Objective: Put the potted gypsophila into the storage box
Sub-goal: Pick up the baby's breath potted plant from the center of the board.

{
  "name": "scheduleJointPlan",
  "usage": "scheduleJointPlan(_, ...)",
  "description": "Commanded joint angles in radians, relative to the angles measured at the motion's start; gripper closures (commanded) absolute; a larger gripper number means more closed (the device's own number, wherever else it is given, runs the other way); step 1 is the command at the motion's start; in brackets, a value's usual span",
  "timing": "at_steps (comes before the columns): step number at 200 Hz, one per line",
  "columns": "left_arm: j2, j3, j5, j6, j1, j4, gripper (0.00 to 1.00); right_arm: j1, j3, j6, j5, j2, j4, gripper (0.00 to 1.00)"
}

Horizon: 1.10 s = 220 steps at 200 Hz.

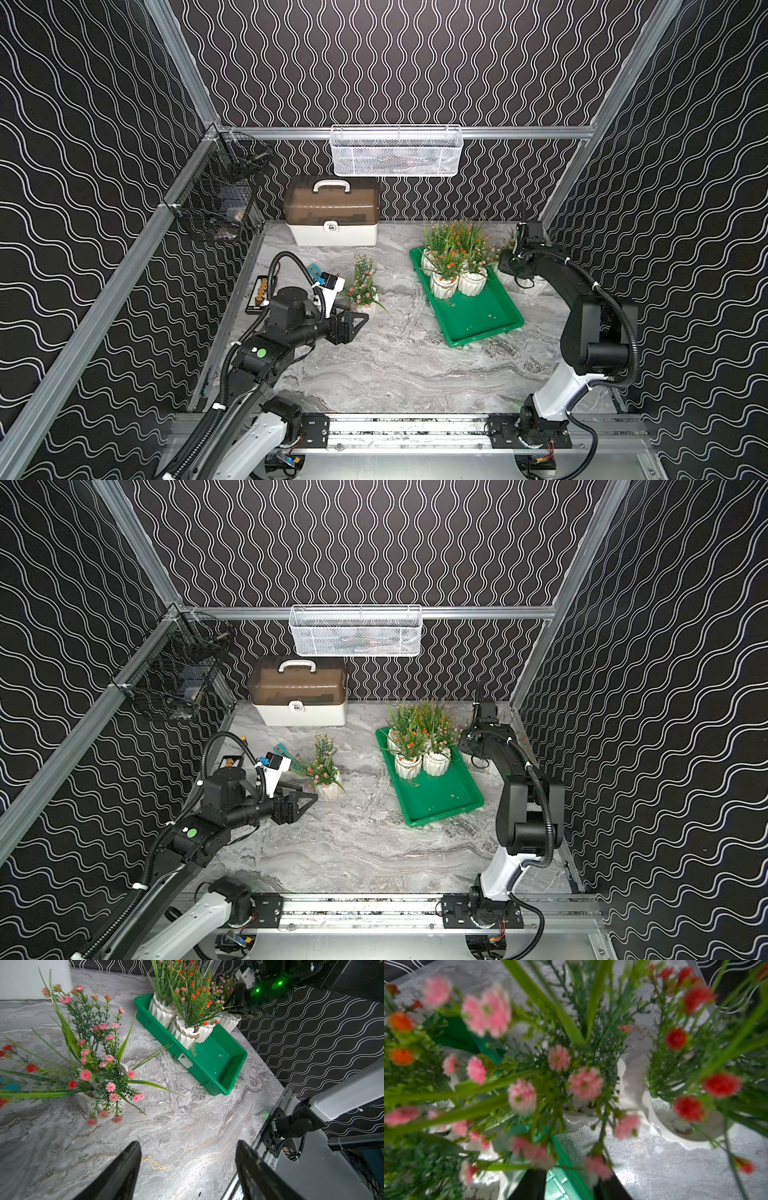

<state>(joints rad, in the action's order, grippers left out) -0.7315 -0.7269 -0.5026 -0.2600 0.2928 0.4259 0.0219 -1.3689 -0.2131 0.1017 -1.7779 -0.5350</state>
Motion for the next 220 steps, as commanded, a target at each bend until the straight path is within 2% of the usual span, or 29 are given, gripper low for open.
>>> scheduleJointPlan(1, 0.005, 0.001, -0.011, 0.008, -0.003, -0.021, 0.25, 0.001, -0.015, 0.051, -0.025, -0.022, 0.028, 0.64)
scheduleJointPlan(32, 0.003, 0.0, -0.016, 0.008, -0.004, -0.022, 0.25, 0.001, -0.022, 0.133, -0.039, -0.054, 0.044, 0.67)
scheduleJointPlan(107, 0.007, 0.003, -0.024, 0.008, -0.004, -0.022, 0.25, 0.0, -0.055, 0.236, -0.051, -0.098, 0.085, 0.67)
scheduleJointPlan(142, 0.008, 0.003, -0.025, 0.01, -0.006, -0.022, 0.25, 0.001, -0.109, 0.266, -0.025, -0.135, 0.07, 0.66)
scheduleJointPlan(220, 0.008, 0.0, -0.024, 0.013, -0.01, -0.023, 0.25, 0.001, -0.165, 0.278, -0.06, -0.201, 0.024, 0.68)
